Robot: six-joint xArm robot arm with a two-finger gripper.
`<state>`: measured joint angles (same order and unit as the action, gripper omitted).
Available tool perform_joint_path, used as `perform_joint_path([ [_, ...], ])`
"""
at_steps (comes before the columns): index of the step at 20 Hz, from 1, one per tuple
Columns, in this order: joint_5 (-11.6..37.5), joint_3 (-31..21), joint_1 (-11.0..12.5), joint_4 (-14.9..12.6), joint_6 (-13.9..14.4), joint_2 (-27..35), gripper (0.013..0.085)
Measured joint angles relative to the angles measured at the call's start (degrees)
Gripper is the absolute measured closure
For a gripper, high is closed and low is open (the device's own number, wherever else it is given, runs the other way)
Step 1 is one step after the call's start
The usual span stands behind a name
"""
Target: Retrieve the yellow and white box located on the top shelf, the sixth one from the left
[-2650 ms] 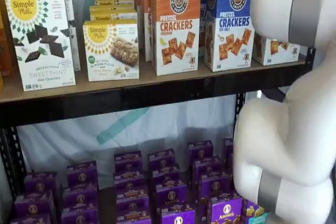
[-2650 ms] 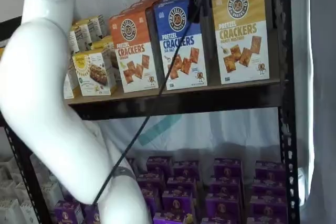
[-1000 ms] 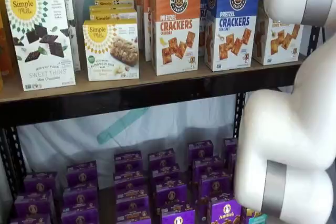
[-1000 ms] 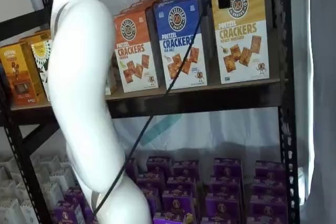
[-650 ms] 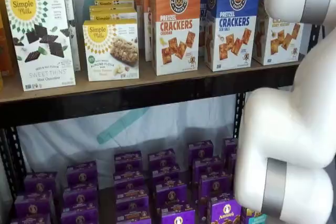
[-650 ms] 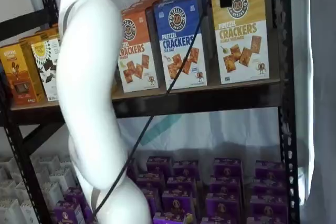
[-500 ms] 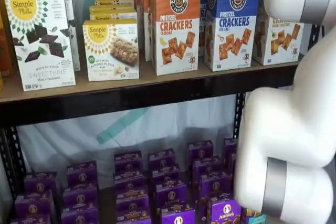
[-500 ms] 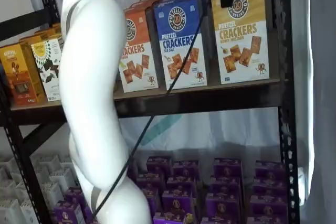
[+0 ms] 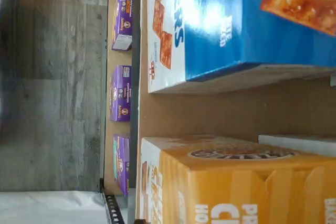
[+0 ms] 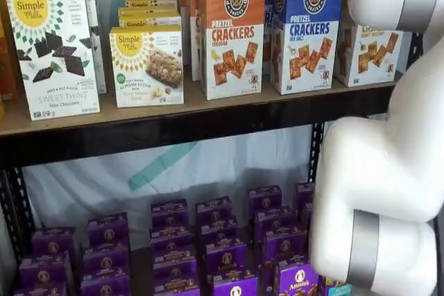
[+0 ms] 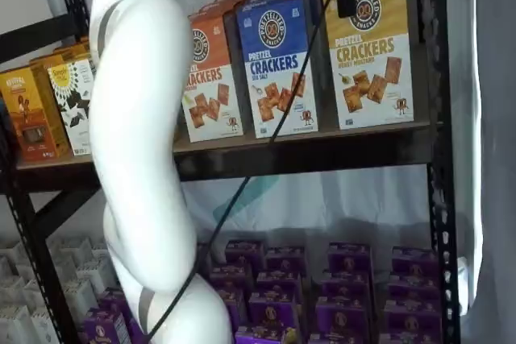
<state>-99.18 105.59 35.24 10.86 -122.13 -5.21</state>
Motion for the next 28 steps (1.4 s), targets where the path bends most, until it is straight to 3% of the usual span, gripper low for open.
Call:
perform_joint_path([
  [8,0.7,-2.1,-0.3,-0.5,0.0,-1.1,0.013],
  [10,0.9,-2.3,-0.2,-0.4,-0.1,-1.2,0.021],
  [14,0.9,-2.3,-0.1,-0.3,-0.2,-1.1,0.029],
  [25,0.3,-1.3,0.4,0.2,-0.4,-0.6,0.029],
  [28,0.2,-1.3,0.7,0.4,-0.6,-0.7,0.037],
])
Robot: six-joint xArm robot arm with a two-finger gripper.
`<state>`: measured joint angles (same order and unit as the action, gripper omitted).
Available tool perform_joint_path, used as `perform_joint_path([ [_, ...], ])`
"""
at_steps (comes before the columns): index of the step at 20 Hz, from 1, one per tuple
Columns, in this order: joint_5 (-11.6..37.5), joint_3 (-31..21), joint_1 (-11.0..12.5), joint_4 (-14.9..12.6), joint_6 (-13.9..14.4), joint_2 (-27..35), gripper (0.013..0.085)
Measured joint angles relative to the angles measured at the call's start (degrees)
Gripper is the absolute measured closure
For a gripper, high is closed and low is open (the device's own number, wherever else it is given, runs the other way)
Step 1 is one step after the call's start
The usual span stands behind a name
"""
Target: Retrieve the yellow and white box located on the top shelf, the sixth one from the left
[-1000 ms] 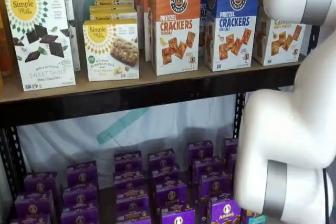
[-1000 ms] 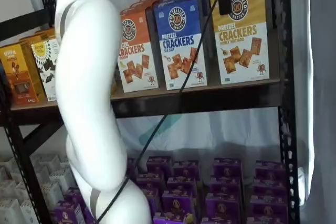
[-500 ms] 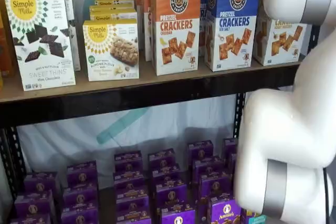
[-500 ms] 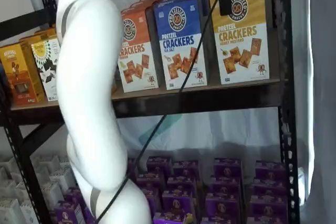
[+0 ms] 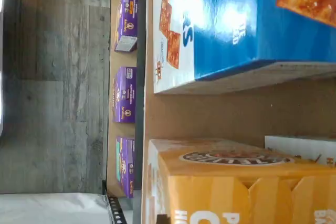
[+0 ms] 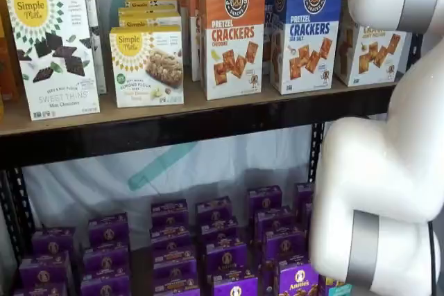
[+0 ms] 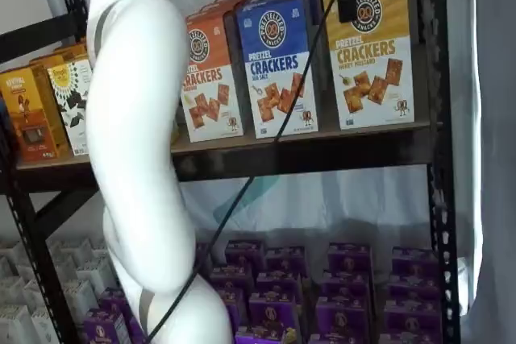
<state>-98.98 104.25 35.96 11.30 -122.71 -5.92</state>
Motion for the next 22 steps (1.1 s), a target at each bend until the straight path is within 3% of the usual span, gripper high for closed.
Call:
perform_joint_path([
  [9,-2.3,1.4,1.2,1.1,-0.4,-0.3,0.037],
  [22,-4.5,-6.5,4.3,0.8,-3.3,-9.7,0.037],
])
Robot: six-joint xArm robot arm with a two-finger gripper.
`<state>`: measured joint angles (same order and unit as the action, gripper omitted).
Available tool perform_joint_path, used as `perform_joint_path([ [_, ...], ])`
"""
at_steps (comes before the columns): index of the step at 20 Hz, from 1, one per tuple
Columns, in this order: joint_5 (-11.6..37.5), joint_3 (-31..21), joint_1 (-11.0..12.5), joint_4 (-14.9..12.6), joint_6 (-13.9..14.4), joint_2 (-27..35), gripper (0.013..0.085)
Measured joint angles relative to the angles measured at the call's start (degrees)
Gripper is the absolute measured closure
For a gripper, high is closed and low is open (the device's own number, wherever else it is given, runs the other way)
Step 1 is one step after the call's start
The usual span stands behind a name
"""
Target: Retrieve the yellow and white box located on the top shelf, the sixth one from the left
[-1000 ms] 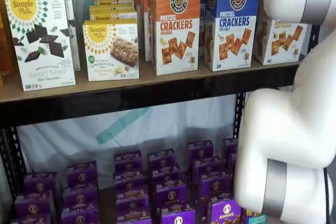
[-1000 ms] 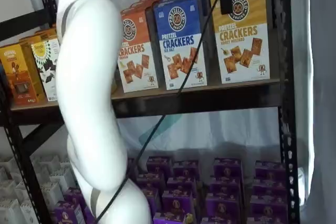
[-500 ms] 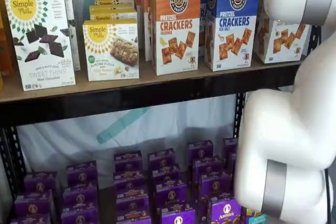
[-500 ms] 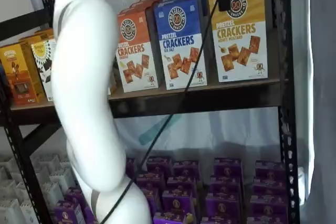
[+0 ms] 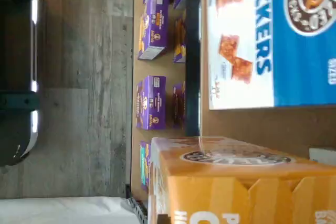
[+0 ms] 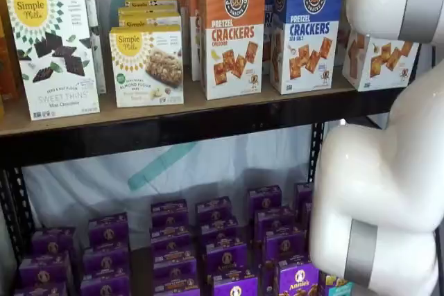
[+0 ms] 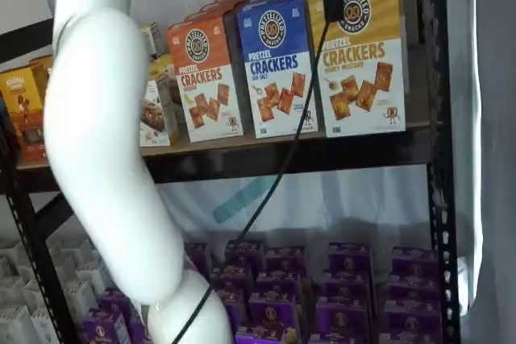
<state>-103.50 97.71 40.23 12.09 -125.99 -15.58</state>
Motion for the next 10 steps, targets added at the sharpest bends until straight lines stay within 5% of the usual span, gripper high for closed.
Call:
perform_joint_path([
  [10,-5.4,-7.8,-1.1,-1.1,1.4,-9.5,0.037],
])
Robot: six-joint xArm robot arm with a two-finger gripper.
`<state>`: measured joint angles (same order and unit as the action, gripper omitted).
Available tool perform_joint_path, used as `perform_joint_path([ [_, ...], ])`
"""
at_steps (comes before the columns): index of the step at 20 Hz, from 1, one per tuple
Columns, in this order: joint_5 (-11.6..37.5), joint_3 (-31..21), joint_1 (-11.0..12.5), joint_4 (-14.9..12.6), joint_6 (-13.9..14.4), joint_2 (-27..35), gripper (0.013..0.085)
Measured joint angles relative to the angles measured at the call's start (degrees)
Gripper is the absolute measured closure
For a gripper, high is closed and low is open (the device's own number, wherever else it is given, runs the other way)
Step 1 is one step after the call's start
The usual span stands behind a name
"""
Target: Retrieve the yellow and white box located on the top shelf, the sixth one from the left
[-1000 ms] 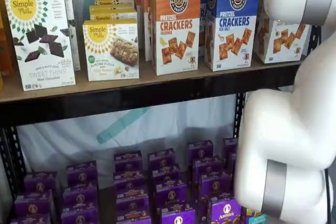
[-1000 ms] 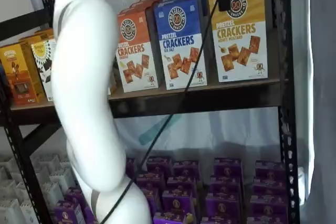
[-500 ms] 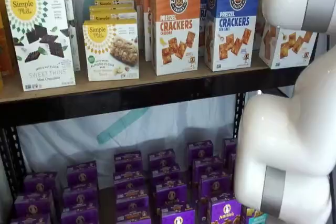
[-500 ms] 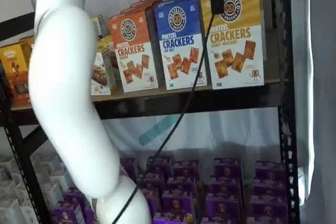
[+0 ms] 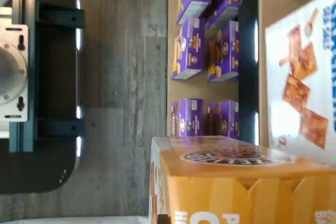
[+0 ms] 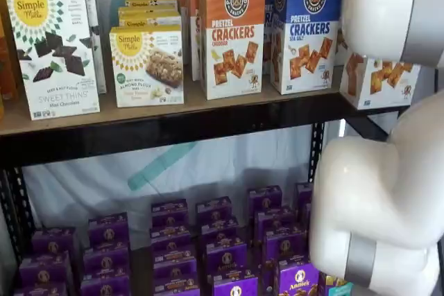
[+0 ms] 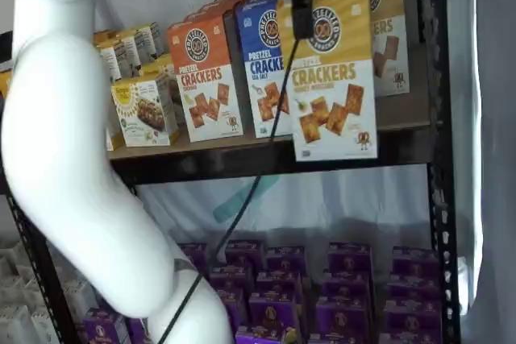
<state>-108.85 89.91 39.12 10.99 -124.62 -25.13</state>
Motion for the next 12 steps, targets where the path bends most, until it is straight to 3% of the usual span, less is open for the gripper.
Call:
perform_joint_path([
  [6,-2.6,-5.4,-4.2,-1.6,3.8,-6.2,0.037],
  [12,-3.3,-8.9,-6.4,-1.8,6.0,-9.7,0.037],
])
